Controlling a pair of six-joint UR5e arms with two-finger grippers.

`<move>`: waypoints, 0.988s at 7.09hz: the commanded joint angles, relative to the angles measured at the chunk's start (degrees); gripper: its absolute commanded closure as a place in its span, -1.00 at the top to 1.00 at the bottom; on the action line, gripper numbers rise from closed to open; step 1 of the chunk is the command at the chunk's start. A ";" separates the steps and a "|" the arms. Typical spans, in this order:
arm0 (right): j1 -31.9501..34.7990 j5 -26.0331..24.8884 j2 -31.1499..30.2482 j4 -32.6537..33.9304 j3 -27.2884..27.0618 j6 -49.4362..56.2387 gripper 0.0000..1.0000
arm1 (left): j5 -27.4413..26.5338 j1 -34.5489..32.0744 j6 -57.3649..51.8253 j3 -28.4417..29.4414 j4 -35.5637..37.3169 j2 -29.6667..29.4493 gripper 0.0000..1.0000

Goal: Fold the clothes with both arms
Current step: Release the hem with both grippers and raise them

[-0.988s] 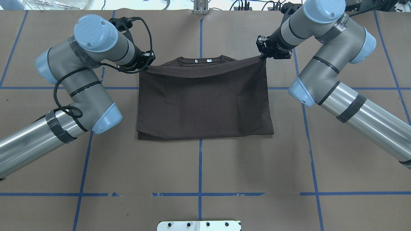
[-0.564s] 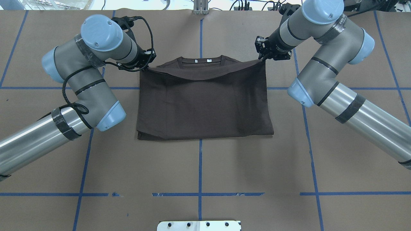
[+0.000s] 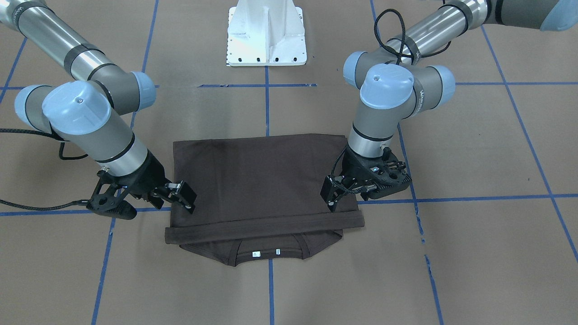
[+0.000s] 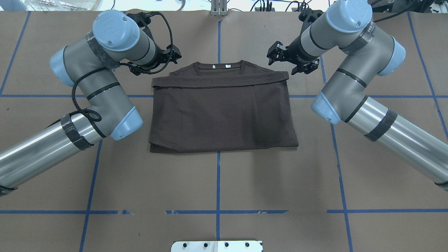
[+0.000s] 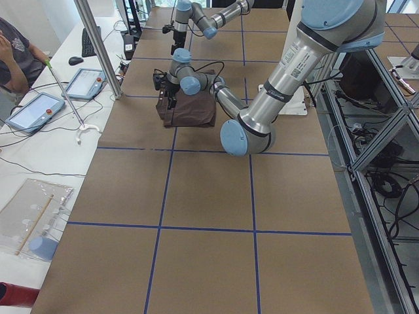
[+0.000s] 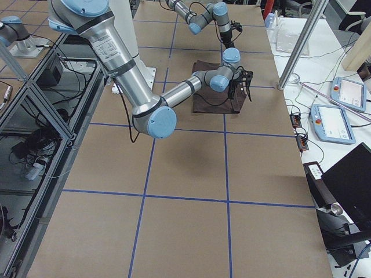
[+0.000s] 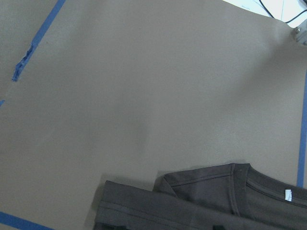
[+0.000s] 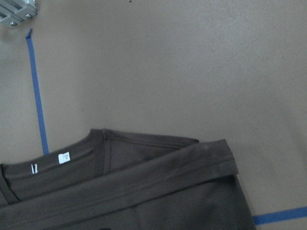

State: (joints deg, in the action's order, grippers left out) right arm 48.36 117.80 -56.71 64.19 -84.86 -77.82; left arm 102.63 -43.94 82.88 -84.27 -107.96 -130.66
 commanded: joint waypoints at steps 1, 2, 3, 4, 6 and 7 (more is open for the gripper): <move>-7.01 -5.87 -10.12 0.41 -9.23 -0.14 1.00 | 0.37 0.34 3.85 -2.29 0.12 -0.13 1.00; -9.31 -7.57 -12.96 0.41 -10.58 -0.14 1.00 | 0.29 0.78 5.18 -3.00 0.12 -0.13 1.00; -10.47 -7.67 -14.29 0.50 -11.72 -0.14 1.00 | 0.20 0.96 5.45 -3.70 0.12 0.05 1.00; -11.44 -7.41 -15.09 0.50 -12.00 -0.14 1.00 | 0.20 1.04 5.45 -4.23 0.12 0.31 1.00; -12.06 -6.19 -15.36 0.59 -11.91 0.03 0.99 | 0.20 1.05 5.37 -4.33 0.03 0.31 1.00; -12.93 -5.66 -15.36 0.59 -11.91 -0.05 0.99 | 0.20 1.05 5.10 -4.33 -0.05 0.31 1.00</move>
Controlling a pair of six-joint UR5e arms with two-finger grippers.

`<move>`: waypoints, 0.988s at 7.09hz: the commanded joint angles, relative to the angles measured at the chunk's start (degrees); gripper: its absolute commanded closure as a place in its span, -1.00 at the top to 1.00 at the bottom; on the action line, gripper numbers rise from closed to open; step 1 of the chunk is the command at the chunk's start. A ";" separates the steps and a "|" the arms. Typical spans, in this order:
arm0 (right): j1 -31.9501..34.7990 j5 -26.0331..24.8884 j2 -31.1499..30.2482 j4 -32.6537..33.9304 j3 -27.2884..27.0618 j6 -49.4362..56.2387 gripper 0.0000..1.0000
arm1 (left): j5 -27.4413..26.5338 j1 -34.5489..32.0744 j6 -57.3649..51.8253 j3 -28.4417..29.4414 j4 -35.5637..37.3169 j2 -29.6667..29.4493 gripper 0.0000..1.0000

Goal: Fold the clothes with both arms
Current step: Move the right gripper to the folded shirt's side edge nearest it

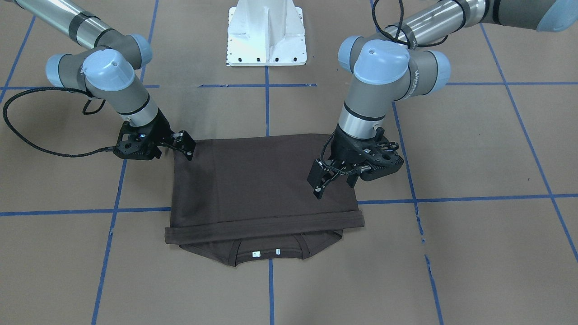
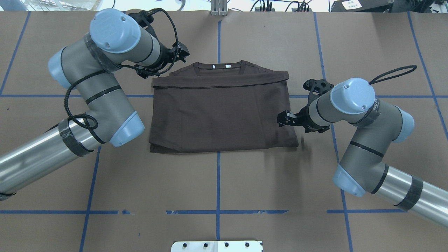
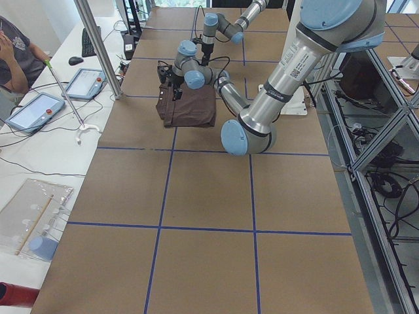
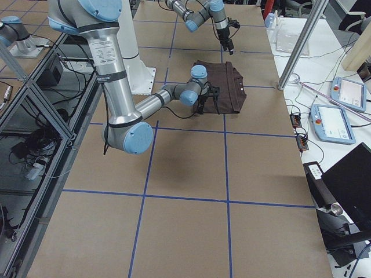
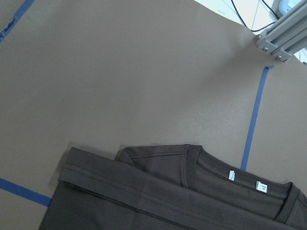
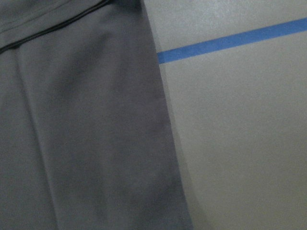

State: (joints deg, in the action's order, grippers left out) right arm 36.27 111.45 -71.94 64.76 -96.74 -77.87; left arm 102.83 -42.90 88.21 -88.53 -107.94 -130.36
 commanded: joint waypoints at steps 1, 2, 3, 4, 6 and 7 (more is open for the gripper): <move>-1.11 0.70 -0.65 0.01 -0.12 0.00 0.98 | 0.00 0.01 -0.58 0.03 -0.17 0.11 1.00; -1.46 0.96 -0.83 0.01 -0.21 0.00 0.95 | 0.00 0.01 -0.58 -0.06 -0.08 0.19 1.00; -1.90 1.31 -1.44 0.01 -0.47 0.00 0.76 | 0.09 0.01 -0.58 -0.06 -0.08 0.11 1.00; -1.90 1.93 -2.14 0.01 -1.34 0.00 -0.27 | 0.09 0.01 -0.67 -0.76 -0.08 0.19 1.00; -1.90 2.37 -3.03 0.01 -2.23 0.26 -1.00 | 0.09 0.01 -0.76 -1.11 -0.08 0.28 1.00; -1.99 2.46 -3.37 0.01 -2.58 0.26 -1.00 | 0.17 0.01 -0.76 -1.11 -0.08 0.28 1.00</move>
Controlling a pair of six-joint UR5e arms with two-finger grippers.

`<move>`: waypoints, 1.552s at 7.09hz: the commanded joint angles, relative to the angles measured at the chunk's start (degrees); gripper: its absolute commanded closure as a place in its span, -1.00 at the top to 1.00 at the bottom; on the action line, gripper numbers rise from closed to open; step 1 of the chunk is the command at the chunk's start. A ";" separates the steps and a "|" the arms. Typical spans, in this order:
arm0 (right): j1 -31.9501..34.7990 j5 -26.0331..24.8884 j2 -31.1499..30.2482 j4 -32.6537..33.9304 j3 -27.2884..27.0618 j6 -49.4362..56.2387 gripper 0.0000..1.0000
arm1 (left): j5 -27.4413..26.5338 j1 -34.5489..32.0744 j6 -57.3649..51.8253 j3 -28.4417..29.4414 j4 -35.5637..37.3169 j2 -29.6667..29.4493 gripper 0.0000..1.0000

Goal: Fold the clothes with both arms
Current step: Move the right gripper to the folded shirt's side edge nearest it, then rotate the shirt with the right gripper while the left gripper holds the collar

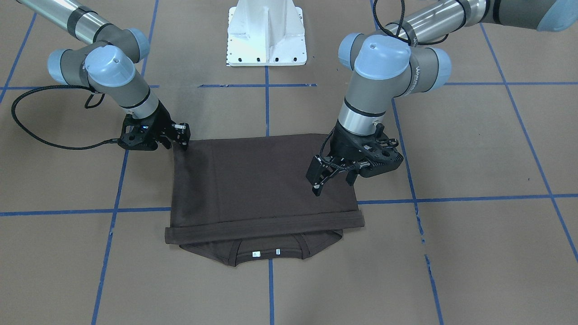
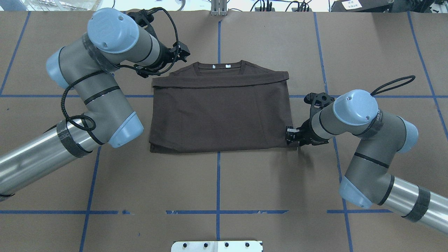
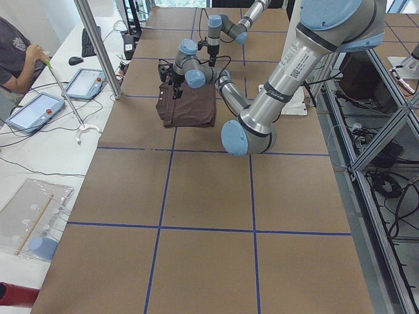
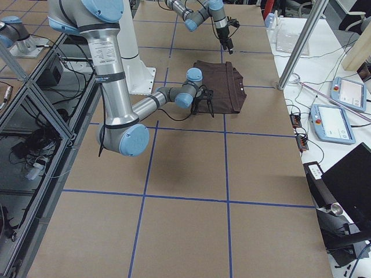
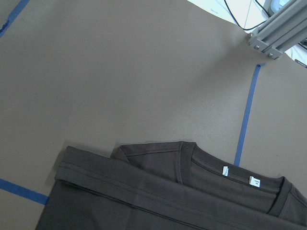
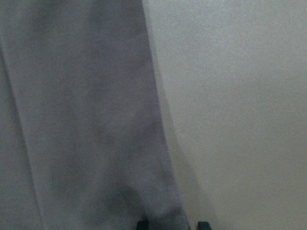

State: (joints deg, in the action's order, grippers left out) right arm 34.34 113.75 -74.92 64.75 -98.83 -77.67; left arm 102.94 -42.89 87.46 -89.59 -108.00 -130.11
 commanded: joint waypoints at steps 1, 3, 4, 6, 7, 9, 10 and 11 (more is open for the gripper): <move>-0.33 0.68 -0.49 0.02 -0.57 0.07 -1.00 | 0.07 0.00 0.07 -0.06 -0.11 0.03 1.00; -1.72 2.08 -3.46 0.02 -5.02 -0.02 -1.00 | 0.07 0.00 0.07 -0.58 -0.20 0.03 1.00; -4.35 2.18 -6.00 0.02 -8.45 -0.11 -1.00 | 0.07 0.00 0.07 -0.85 -0.02 0.03 1.00; -14.34 2.18 -13.99 -0.06 -18.97 -0.20 -1.00 | -0.02 0.00 0.07 -2.95 0.15 0.12 1.00; -20.48 2.09 -19.34 -0.15 -24.25 -0.20 -1.00 | -0.02 0.70 0.51 -3.31 0.07 0.12 1.00; -30.35 1.83 -21.59 -0.42 -27.20 -0.28 0.97 | -0.02 2.72 0.78 -4.10 0.07 0.12 1.00; -31.34 1.22 -21.15 -0.59 -27.38 -0.46 1.00 | 0.07 4.38 0.86 -4.19 0.15 0.29 1.00; -28.66 -2.10 -20.54 -0.94 -28.07 -0.63 1.00 | 2.16 6.13 1.47 -5.93 0.16 2.65 1.00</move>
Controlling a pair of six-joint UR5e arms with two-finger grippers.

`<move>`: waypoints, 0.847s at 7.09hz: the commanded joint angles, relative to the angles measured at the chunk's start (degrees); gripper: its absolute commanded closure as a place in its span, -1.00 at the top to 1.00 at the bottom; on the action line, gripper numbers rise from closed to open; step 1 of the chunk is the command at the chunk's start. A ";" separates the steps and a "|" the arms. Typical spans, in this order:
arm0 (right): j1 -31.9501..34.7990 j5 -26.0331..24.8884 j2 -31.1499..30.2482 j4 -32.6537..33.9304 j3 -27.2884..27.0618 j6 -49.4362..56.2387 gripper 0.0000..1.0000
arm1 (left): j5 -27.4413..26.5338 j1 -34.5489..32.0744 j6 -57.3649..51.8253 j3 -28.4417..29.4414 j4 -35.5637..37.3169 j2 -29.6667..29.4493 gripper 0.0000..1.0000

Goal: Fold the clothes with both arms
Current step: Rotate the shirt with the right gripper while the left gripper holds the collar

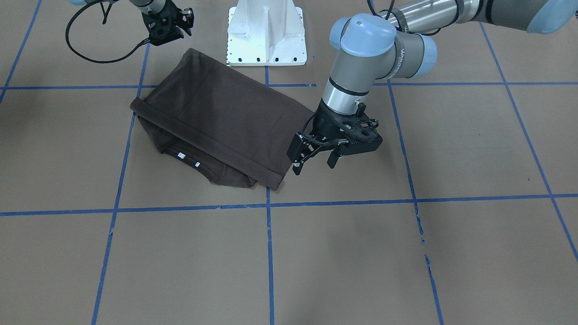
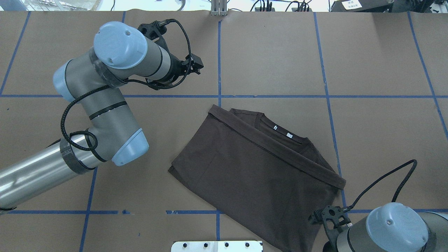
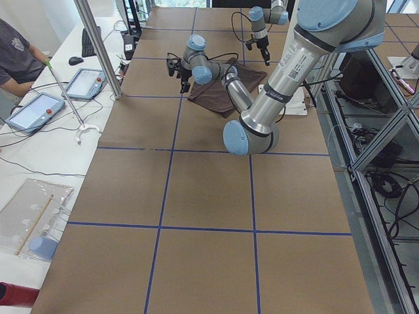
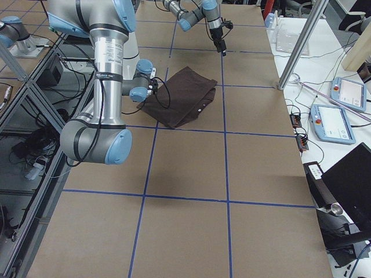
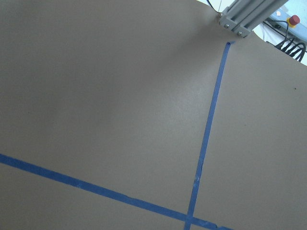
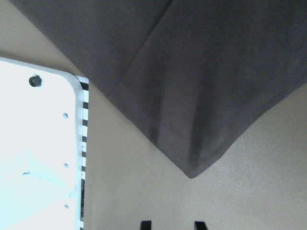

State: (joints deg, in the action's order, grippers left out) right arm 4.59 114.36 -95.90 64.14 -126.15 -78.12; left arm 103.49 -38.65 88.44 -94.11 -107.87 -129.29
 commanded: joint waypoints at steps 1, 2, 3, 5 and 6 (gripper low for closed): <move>2.86 -10.05 1.23 -3.73 -0.59 -0.28 1.00 | 3.54 2.96 6.07 -3.95 -0.06 4.63 1.00; 5.05 -16.99 1.24 -6.46 -0.50 -0.36 1.00 | 3.21 6.45 11.09 -6.94 2.29 7.27 0.98; 8.38 -19.50 1.50 -7.79 -0.59 -0.54 1.00 | 2.95 8.40 14.71 -9.06 7.01 7.64 0.93; 14.98 -19.26 4.92 -7.63 -0.24 -0.63 1.00 | 0.42 12.70 18.51 -9.78 12.59 7.65 0.87; 16.75 -19.00 6.15 -7.63 0.37 -0.54 1.00 | -0.12 15.16 18.61 -9.35 12.51 9.82 0.87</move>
State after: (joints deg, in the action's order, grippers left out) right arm 18.55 95.30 -91.27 56.56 -126.33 -78.71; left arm 104.43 -26.38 106.06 -103.64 -96.19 -121.21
